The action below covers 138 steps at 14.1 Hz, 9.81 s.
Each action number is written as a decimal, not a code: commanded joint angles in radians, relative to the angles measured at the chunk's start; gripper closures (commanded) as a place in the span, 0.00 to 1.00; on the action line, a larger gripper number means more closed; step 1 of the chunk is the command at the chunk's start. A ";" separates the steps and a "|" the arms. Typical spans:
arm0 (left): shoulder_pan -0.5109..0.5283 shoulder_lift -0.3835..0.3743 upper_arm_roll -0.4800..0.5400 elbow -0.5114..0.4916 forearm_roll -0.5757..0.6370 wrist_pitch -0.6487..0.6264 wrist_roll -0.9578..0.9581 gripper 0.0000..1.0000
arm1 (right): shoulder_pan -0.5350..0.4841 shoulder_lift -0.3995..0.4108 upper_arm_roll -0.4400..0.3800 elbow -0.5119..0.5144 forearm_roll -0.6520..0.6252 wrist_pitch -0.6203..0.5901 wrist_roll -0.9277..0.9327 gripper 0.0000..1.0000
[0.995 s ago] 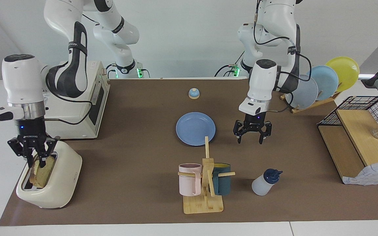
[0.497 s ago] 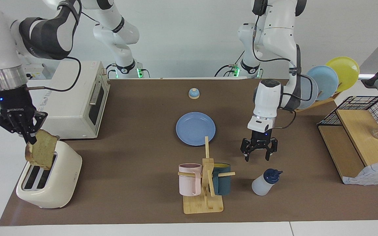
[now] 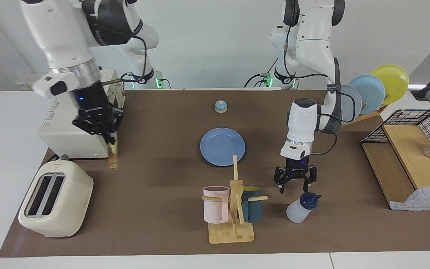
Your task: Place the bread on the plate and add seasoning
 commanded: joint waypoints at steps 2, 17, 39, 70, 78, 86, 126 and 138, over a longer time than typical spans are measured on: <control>-0.001 0.044 0.021 0.073 0.020 0.001 -0.025 0.00 | 0.139 -0.120 0.001 -0.207 0.066 0.079 0.270 1.00; 0.032 0.111 0.015 0.155 0.012 0.028 -0.030 0.00 | 0.381 -0.047 0.000 -0.565 0.176 0.687 0.284 1.00; 0.055 0.148 0.004 0.184 0.006 0.088 -0.022 1.00 | 0.293 -0.108 -0.003 -0.755 0.170 0.790 0.186 0.00; -0.335 -0.706 -0.051 -0.123 -0.293 -1.167 1.191 1.00 | -0.115 -0.196 -0.081 -0.251 -0.116 -0.322 -0.251 0.00; -0.337 -0.728 -0.052 -0.126 -0.293 -1.176 1.191 1.00 | -0.089 -0.172 -0.098 -0.189 -0.119 -0.383 -0.261 0.00; -0.337 -0.728 -0.052 -0.126 -0.293 -1.177 1.191 1.00 | -0.089 -0.175 -0.098 -0.195 -0.116 -0.389 -0.264 0.00; -0.338 -0.728 -0.069 -0.125 -0.293 -1.179 1.191 1.00 | -0.097 -0.145 0.526 -0.137 0.231 -0.133 0.362 0.42; -0.338 -0.729 -0.069 -0.126 -0.293 -1.173 1.176 1.00 | -0.097 -0.143 0.529 -0.139 0.239 -0.090 0.397 0.54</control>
